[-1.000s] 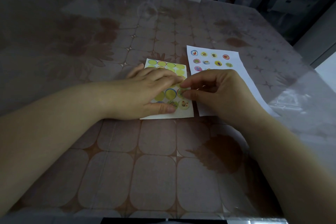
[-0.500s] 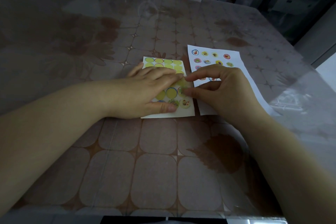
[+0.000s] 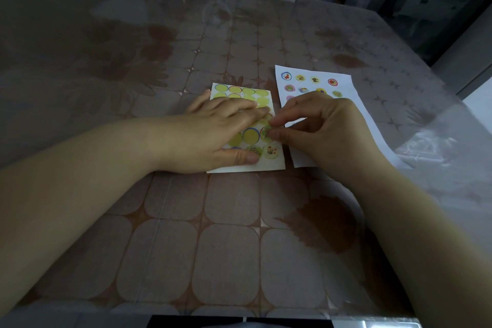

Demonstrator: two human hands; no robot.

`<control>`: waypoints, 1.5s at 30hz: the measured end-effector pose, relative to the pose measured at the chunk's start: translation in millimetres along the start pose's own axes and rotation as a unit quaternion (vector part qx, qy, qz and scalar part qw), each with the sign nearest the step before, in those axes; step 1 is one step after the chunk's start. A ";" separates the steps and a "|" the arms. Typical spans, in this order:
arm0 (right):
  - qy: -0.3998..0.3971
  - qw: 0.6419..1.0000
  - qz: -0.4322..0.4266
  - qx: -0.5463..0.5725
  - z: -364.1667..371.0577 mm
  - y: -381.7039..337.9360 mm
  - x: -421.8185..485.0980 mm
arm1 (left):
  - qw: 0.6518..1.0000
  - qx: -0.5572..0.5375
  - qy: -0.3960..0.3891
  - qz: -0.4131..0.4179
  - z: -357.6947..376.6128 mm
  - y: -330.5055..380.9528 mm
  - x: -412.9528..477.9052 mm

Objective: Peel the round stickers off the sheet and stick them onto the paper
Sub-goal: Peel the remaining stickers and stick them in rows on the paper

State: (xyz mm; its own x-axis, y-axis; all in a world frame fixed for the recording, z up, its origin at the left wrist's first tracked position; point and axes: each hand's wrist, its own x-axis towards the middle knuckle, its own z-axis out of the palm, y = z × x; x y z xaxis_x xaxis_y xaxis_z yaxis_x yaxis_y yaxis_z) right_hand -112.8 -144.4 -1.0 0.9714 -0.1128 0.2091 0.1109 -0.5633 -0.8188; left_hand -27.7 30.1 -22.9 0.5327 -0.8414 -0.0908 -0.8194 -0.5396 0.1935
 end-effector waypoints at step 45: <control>0.002 0.997 -0.016 -0.076 1.8 5.2 2.6 | 0.996 0.001 -0.074 -0.043 -7.0 8.4 0.7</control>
State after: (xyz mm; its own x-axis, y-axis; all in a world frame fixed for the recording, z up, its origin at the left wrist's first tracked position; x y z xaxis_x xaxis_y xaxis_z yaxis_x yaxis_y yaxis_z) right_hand -109.4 -146.2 -5.7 0.9672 -0.0955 0.2354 0.1081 -0.6839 -0.7216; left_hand -32.7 25.2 -14.4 0.5639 -0.7872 -0.2497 -0.7726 -0.6097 0.1773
